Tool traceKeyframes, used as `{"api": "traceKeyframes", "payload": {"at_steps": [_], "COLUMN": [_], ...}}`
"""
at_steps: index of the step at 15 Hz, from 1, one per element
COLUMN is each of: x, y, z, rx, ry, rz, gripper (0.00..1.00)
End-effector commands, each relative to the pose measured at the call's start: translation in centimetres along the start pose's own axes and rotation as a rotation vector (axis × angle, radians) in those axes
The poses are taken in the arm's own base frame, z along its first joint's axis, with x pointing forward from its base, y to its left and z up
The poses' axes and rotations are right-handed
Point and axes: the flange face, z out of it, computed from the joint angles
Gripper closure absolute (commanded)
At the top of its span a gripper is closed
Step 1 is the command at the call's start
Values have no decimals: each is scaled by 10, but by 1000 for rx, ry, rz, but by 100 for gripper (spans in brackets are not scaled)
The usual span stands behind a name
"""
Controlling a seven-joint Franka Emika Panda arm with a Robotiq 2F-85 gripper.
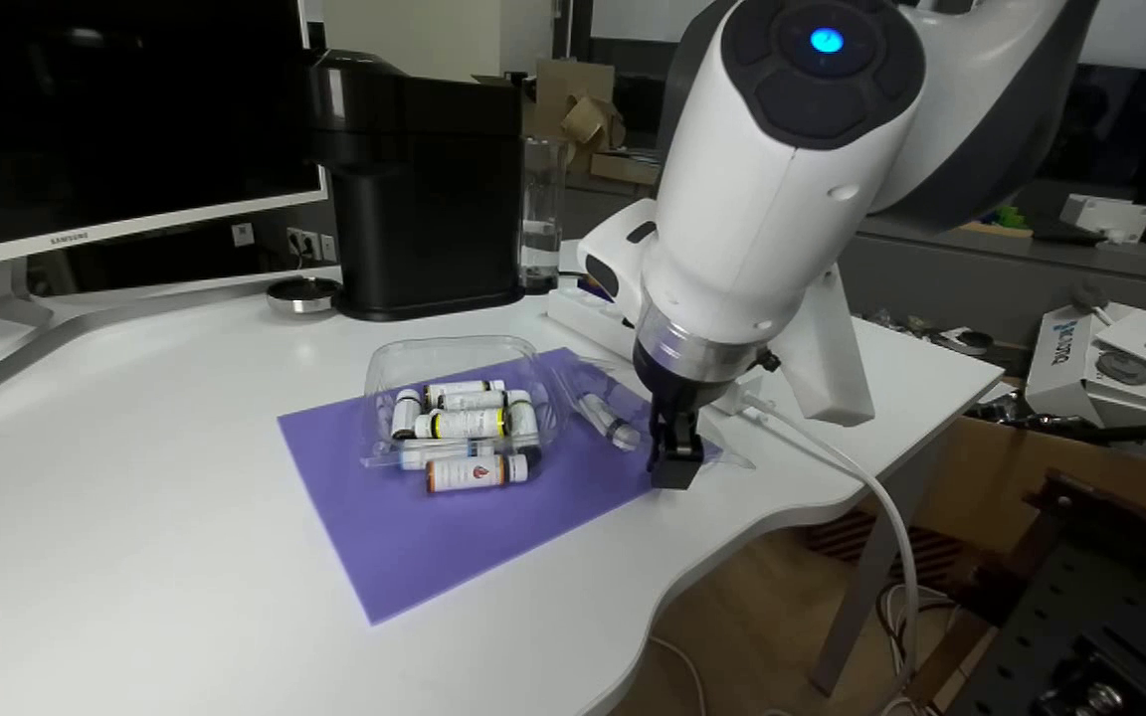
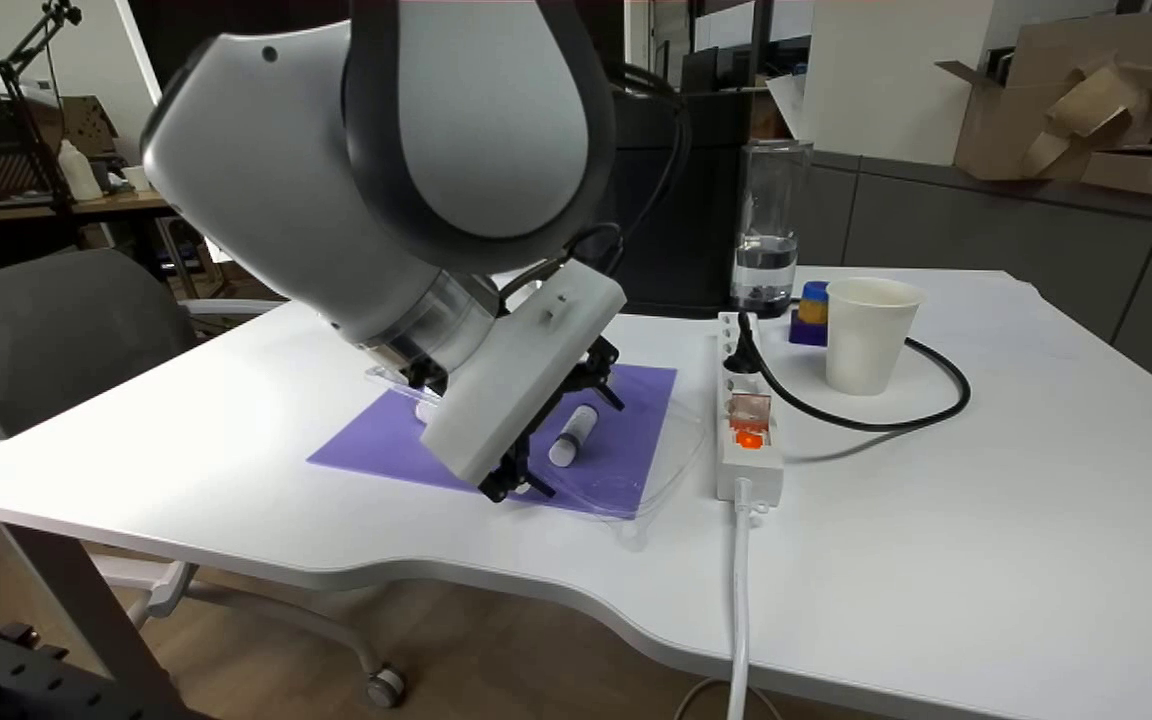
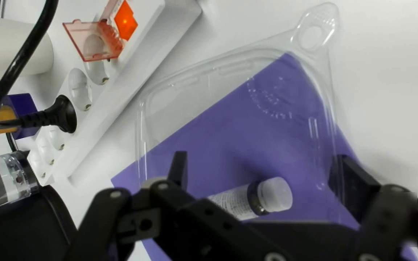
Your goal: Close the lid of the plastic storage box
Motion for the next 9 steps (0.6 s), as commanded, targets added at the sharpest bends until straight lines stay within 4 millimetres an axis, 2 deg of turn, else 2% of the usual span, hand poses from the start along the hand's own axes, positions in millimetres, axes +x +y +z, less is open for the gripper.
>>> {"api": "traceKeyframes", "payload": {"at_steps": [1,6,9], "x": [2,0,0], "y": [10,20,28], "z": [1,0,-8], "rx": [-37,-94,-125], "ry": [32,56,80], "rz": [32,44,59], "gripper": [0,0,0]}}
